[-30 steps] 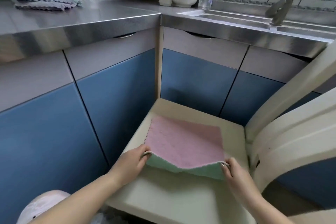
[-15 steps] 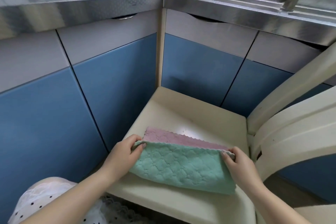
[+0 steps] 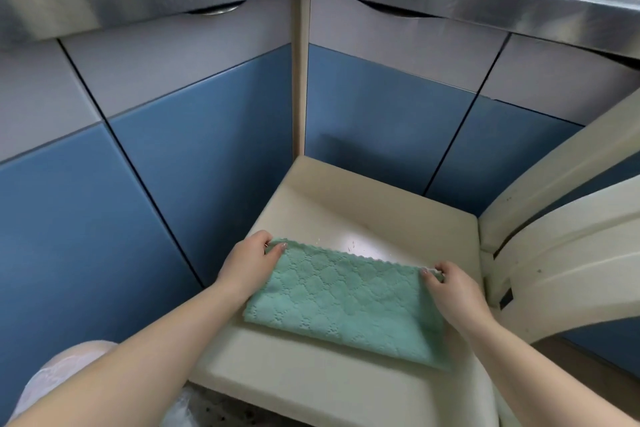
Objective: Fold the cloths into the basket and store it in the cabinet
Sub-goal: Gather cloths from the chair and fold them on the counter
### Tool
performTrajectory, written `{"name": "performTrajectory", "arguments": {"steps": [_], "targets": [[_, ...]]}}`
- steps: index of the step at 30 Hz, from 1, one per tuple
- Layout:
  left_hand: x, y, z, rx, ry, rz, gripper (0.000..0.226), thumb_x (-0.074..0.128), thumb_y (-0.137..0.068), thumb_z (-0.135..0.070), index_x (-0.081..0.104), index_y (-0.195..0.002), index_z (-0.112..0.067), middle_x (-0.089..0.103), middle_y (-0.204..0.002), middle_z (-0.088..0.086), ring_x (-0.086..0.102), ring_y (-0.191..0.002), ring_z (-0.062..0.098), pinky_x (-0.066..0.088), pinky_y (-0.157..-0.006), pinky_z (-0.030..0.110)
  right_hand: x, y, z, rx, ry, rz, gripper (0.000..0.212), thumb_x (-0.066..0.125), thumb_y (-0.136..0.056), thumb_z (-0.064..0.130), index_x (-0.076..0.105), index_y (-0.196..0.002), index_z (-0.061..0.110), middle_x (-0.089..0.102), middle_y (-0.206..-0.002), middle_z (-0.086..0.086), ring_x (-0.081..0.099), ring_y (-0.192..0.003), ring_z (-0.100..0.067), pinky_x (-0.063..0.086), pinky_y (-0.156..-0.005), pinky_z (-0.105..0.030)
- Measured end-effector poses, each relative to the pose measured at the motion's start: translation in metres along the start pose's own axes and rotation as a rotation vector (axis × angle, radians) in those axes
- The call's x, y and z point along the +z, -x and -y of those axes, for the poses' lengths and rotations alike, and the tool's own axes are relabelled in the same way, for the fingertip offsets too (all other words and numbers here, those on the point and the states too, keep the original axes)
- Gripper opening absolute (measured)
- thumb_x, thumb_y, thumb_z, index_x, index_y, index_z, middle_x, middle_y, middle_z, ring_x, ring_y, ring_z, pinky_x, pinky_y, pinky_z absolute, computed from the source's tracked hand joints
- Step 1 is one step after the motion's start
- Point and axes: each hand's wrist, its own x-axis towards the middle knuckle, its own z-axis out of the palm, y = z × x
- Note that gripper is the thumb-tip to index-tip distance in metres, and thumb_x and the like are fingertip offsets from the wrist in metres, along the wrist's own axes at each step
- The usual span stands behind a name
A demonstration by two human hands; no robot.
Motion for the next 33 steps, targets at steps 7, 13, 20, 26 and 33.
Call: {"name": "performTrajectory", "arguments": {"steps": [7,13,20,26,33], "targets": [[-0.004,-0.008,-0.006,-0.051,-0.002,0.040,0.027,0.049,-0.092,-0.047,0.054,-0.095,-0.021,0.060,-0.083,-0.007,0.056,-0.077,0.015,0.038,-0.057,0.027,0.001,-0.003,0.003,0.079,-0.084,-0.085,0.041,0.049,-0.093,0.041,0.051,-0.123,0.013,0.063,-0.114,-0.007,0.059,-0.096,-0.026,0.050,-0.079,-0.036],[0.013,0.013,-0.014,0.357,-0.304,-0.191,0.038,0.049,-0.091,-0.036,0.058,-0.121,-0.014,0.057,-0.126,0.003,0.050,-0.121,0.027,0.041,-0.100,0.040,0.020,0.031,0.017,-0.259,-0.179,-0.263,0.033,0.052,-0.092,0.019,0.055,-0.124,0.011,0.053,-0.131,-0.006,0.044,-0.125,-0.022,0.031,-0.105,-0.033],[0.082,0.048,-0.044,0.558,-0.602,0.168,0.057,0.030,-0.077,-0.025,0.065,-0.118,-0.008,0.065,-0.123,0.006,0.056,-0.120,0.022,0.044,-0.099,0.043,0.076,0.046,0.057,-0.566,0.375,-0.050,0.050,0.038,-0.077,0.029,0.063,-0.118,0.020,0.062,-0.127,-0.004,0.058,-0.118,-0.025,0.038,-0.100,-0.051],[0.073,0.043,-0.034,0.493,-0.702,0.217,0.081,-0.006,-0.080,-0.050,0.013,-0.150,-0.014,0.006,-0.159,0.002,0.005,-0.147,0.020,0.005,-0.118,0.041,0.077,0.045,0.034,-0.461,0.466,0.045,0.068,0.009,-0.087,0.052,0.031,-0.146,0.025,0.026,-0.155,-0.001,0.023,-0.143,-0.020,0.015,-0.114,-0.050],[0.042,0.034,0.000,0.338,-0.712,0.184,0.090,-0.015,-0.073,-0.062,-0.005,-0.150,-0.016,-0.011,-0.159,0.002,-0.011,-0.146,0.017,-0.007,-0.118,0.039,0.059,0.048,0.007,-0.276,0.470,0.038,0.089,-0.013,-0.072,0.070,-0.003,-0.150,0.029,-0.009,-0.159,0.003,-0.010,-0.146,-0.016,-0.005,-0.116,-0.047]]}}
